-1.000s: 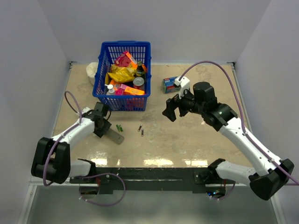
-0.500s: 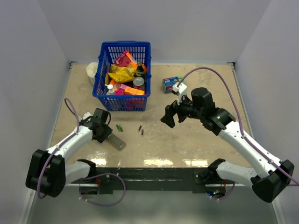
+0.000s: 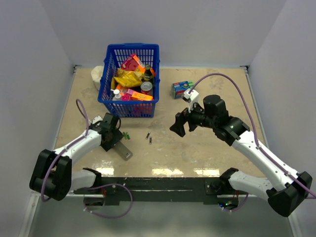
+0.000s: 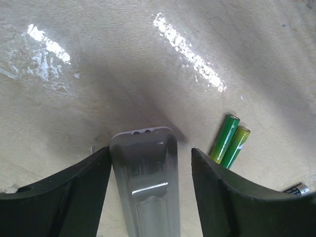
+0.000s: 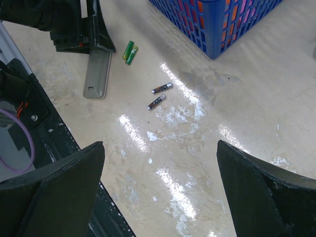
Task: Load the batteries into the remote control
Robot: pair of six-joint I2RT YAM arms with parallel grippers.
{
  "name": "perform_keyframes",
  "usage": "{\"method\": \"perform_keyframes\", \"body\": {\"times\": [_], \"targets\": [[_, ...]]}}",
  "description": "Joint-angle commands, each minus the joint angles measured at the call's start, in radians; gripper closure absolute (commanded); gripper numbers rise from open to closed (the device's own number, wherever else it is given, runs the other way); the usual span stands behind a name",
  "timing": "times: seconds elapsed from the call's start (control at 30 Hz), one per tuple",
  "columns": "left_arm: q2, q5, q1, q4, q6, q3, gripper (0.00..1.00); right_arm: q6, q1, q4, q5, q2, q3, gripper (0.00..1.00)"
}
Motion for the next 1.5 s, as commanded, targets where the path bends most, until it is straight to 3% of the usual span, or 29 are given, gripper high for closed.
{"method": "perform_keyframes", "body": {"times": [0.0, 0.77, 0.87, 0.97, 1.0, 1.2, 1.37, 1.47], "targets": [[0.053, 0.004, -0.014, -0.073, 0.033, 0.02, 0.26, 0.007, 0.007, 0.035, -0.028, -0.023, -0.004, 0.02], [0.261, -0.05, -0.08, -0.228, -0.004, 0.127, 0.31, -0.008, 0.007, 0.029, -0.028, -0.118, -0.008, 0.02], [0.256, -0.04, -0.086, -0.233, -0.019, 0.124, 0.36, -0.007, 0.01, 0.032, -0.034, -0.13, -0.016, 0.02], [0.209, -0.039, -0.091, -0.242, -0.036, 0.124, 0.49, -0.001, 0.011, 0.044, -0.057, -0.134, -0.027, 0.02], [0.166, -0.034, -0.091, -0.238, -0.036, 0.123, 0.59, 0.003, 0.013, 0.047, -0.063, -0.132, -0.03, 0.02], [-0.063, 0.053, -0.092, -0.236, -0.129, 0.123, 0.78, 0.085, 0.034, 0.138, -0.061, -0.123, -0.088, 0.02], [-0.172, 0.095, -0.103, -0.238, -0.186, 0.179, 0.83, 0.214, 0.12, 0.282, -0.083, -0.066, -0.145, 0.02], [-0.232, 0.13, -0.112, -0.221, -0.238, 0.205, 0.83, 0.265, 0.24, 0.378, 0.024, -0.045, -0.172, 0.02]]}}
